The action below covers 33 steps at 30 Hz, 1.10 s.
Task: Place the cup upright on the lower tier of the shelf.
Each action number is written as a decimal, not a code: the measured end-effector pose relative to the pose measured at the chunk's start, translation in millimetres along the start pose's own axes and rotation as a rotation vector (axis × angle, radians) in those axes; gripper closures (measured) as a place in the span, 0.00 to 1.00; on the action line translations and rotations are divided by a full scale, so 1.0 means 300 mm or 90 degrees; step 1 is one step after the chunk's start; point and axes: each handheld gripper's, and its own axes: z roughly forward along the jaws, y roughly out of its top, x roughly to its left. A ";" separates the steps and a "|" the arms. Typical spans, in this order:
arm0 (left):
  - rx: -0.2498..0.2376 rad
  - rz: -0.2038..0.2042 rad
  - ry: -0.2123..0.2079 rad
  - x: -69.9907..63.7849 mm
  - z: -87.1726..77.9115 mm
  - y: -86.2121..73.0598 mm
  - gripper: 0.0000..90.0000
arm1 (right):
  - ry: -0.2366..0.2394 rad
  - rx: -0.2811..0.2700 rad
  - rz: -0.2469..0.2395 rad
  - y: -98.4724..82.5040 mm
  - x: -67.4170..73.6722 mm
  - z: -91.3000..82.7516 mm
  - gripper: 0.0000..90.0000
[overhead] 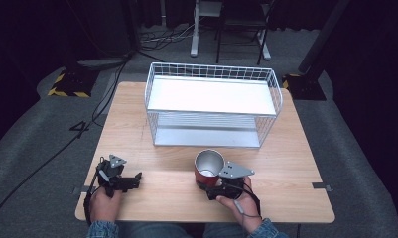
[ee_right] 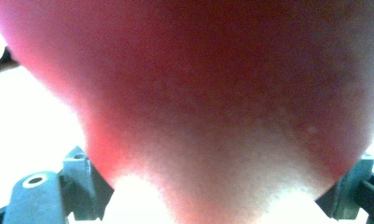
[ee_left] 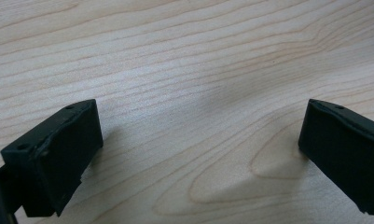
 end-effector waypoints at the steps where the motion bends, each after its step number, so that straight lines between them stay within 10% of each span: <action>1: 0.000 0.000 0.000 0.000 0.000 0.000 0.00 | -0.001 0.000 0.002 0.004 -0.001 0.000 0.18; 33: 0.000 0.000 0.000 0.000 0.000 0.000 0.00 | -0.092 -0.015 0.043 0.179 -0.180 0.089 0.18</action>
